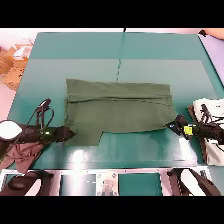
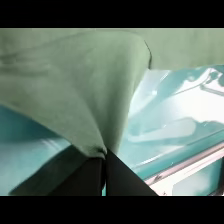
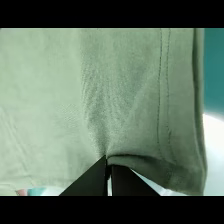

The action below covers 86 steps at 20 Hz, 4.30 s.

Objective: Fold the shirts.

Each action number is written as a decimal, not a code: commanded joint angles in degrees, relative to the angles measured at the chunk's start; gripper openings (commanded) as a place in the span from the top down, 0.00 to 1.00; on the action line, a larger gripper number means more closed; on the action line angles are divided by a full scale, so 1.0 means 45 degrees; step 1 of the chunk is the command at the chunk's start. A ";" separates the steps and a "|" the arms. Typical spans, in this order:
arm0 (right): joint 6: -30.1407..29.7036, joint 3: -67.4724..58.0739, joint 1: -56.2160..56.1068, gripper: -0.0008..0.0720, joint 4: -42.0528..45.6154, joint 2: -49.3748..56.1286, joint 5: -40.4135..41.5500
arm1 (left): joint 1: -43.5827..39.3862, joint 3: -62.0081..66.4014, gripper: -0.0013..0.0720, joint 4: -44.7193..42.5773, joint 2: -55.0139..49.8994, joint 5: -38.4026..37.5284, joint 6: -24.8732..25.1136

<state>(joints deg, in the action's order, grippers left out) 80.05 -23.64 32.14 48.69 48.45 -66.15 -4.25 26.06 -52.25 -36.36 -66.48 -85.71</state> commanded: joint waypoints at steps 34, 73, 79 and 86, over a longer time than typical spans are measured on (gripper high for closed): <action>-0.1282 -1.4032 -0.0418 0.18 0.0491 1.1720 -0.2322 | 0.2477 1.5688 0.13 -0.0821 -1.3784 -0.0107 0.1049; -0.2030 -1.4508 -0.3920 0.96 -0.2686 0.6747 -0.5066 | -0.4896 1.6611 0.95 0.3823 -1.7248 0.1598 0.2827; -0.1447 -1.4503 -0.6824 0.96 -0.2968 0.6844 -0.2977 | -0.0563 2.0682 0.95 0.0651 -1.6441 -0.4396 0.2016; -0.1472 -1.4508 -1.4120 0.96 -0.2973 1.0234 0.4546 | 0.2472 2.0788 0.95 -0.0821 -1.5412 -0.5722 0.1651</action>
<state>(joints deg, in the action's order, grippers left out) 73.28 -88.90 -19.16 35.22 87.61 -62.94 1.89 118.78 -53.65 -107.00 -88.71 -76.90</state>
